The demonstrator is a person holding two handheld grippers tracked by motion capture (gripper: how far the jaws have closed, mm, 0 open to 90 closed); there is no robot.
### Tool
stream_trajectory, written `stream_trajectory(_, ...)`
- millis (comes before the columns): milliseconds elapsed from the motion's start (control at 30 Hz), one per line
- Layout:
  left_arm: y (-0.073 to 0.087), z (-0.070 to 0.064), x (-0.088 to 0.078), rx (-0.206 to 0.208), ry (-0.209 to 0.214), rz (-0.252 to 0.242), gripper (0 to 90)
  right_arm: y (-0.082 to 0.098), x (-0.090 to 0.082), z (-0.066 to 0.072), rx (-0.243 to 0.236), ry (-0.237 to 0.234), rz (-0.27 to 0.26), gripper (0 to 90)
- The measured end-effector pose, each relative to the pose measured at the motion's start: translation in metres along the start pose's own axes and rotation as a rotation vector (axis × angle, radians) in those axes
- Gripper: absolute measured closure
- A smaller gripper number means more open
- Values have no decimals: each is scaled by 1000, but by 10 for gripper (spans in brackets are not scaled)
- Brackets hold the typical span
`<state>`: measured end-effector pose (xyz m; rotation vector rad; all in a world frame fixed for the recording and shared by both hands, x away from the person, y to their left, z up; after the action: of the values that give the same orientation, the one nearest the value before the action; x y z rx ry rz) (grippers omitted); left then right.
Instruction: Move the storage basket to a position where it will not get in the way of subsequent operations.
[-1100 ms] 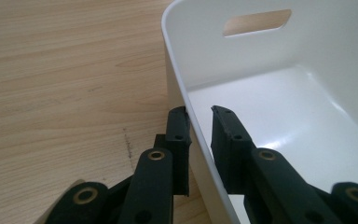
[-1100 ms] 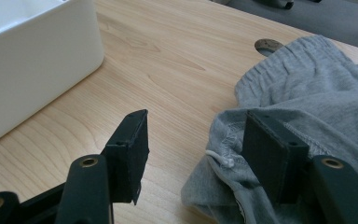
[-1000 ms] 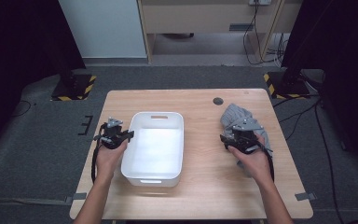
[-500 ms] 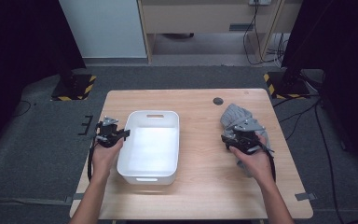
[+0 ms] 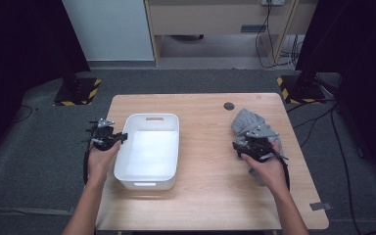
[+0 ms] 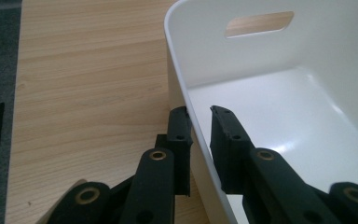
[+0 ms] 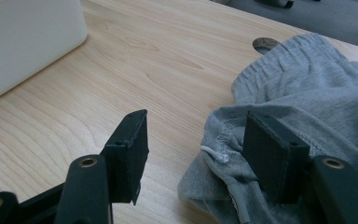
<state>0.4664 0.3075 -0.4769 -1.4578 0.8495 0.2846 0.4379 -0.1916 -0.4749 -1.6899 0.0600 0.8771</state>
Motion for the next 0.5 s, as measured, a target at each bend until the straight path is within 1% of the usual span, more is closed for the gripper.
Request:
stream_trajectory(167,-2,10,0,-4,3,0,781,-1,-2,-2,7,6,-7,408)
stream_trajectory(300,-4,16,-1,-1,-7,5,788,-1,-1,-3,9,7,-6,406)
stream_trajectory(367,-4,20,-1,-12,-6,4,792,-1,-2,-3,12,9,-10,405)
stream_trajectory(500,-4,25,-2,-19,-7,1,794,-1,-2,-3,12,8,-5,403)
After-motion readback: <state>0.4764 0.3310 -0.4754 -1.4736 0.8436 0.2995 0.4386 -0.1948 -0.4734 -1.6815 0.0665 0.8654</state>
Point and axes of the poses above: each handheld gripper's, and its own axes: x roughly forward along the jaws, y roughly out of its underside, z roughly to its left, the point moved 2 cm from there along x, roughly forward along the jaws, and after that the axes turned 1 degree about y, right-handed, at the moved point
